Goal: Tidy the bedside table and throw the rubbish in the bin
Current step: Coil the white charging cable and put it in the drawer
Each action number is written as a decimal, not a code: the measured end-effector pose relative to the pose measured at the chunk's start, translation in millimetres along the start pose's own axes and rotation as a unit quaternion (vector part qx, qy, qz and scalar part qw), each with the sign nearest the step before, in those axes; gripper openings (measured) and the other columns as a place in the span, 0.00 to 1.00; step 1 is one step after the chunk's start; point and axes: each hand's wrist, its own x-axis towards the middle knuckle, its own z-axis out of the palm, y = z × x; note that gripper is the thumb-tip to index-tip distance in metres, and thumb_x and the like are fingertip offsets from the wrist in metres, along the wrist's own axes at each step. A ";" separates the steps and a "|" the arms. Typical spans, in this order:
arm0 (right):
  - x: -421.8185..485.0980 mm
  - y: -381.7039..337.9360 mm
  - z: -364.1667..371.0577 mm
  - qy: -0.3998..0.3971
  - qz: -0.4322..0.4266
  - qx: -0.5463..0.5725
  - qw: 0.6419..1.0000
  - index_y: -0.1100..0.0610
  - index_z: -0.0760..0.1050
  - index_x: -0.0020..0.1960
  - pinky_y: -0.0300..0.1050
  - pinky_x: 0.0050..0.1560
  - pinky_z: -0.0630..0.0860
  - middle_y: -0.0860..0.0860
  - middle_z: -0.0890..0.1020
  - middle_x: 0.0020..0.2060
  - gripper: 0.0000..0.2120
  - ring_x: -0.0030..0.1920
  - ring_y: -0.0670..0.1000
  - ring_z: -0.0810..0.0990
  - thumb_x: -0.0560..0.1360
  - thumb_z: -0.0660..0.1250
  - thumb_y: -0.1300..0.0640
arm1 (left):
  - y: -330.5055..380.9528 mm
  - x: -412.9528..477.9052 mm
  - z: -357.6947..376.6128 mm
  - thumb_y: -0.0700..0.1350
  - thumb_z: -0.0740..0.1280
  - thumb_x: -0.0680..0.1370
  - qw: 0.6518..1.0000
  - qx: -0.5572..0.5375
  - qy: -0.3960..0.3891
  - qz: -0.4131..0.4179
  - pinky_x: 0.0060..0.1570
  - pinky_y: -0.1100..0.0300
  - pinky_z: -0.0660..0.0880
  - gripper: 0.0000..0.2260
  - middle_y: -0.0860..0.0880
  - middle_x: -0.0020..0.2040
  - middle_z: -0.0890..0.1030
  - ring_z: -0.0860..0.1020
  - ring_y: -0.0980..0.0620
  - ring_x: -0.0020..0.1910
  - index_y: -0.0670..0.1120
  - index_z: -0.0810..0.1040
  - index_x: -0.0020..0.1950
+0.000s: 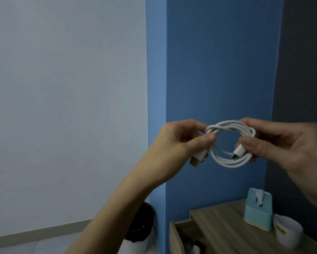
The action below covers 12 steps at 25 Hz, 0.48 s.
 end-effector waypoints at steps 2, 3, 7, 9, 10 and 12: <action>0.8 -3.2 -0.1 0.000 -0.005 0.000 1.000 0.33 0.80 0.47 0.33 0.40 0.79 0.46 0.86 0.36 0.22 0.37 0.48 0.84 0.55 0.68 0.28 | 1.6 1.3 -1.6 0.43 0.61 0.79 1.000 -0.018 -0.008 -0.021 0.40 0.52 0.74 0.12 0.36 0.41 0.78 0.76 0.44 0.38 0.34 0.78 0.54; 1.2 -4.9 0.2 -0.003 -0.007 0.000 1.000 0.33 0.80 0.47 0.32 0.39 0.79 0.46 0.86 0.36 0.22 0.37 0.47 0.84 0.55 0.68 0.28 | 2.9 1.9 -1.2 0.43 0.62 0.79 0.999 -0.021 -0.012 -0.028 0.42 0.50 0.74 0.12 0.36 0.43 0.79 0.76 0.42 0.40 0.36 0.78 0.55; 2.2 -8.4 3.4 -0.030 -0.004 0.007 1.000 0.35 0.81 0.47 0.34 0.38 0.80 0.48 0.86 0.37 0.22 0.38 0.47 0.84 0.55 0.69 0.29 | 5.4 3.5 6.2 0.41 0.67 0.77 0.999 0.046 -0.016 -0.004 0.29 0.62 0.74 0.07 0.37 0.42 0.82 0.80 0.48 0.32 0.39 0.79 0.52; 2.5 -6.8 4.2 -0.046 0.009 0.032 0.998 0.39 0.82 0.49 0.37 0.38 0.81 0.51 0.86 0.39 0.25 0.40 0.49 0.85 0.55 0.71 0.30 | 4.6 4.0 9.4 0.39 0.66 0.77 0.999 0.044 0.003 0.011 0.23 0.68 0.69 0.05 0.43 0.36 0.81 0.76 0.59 0.25 0.39 0.79 0.50; 2.8 -5.6 3.6 -0.051 0.022 0.051 0.997 0.41 0.82 0.49 0.38 0.38 0.81 0.53 0.86 0.40 0.27 0.40 0.51 0.85 0.54 0.72 0.31 | 4.3 4.1 10.2 0.39 0.67 0.77 0.999 0.035 0.016 0.018 0.22 0.69 0.68 0.05 0.45 0.35 0.81 0.76 0.60 0.25 0.39 0.79 0.50; 3.9 -3.3 2.1 -0.053 0.044 0.078 0.995 0.42 0.83 0.49 0.39 0.39 0.81 0.53 0.86 0.39 0.29 0.41 0.52 0.85 0.51 0.73 0.31 | 3.0 4.1 11.2 0.39 0.69 0.75 0.998 0.025 0.047 0.039 0.22 0.68 0.69 0.04 0.46 0.33 0.81 0.77 0.57 0.28 0.40 0.80 0.48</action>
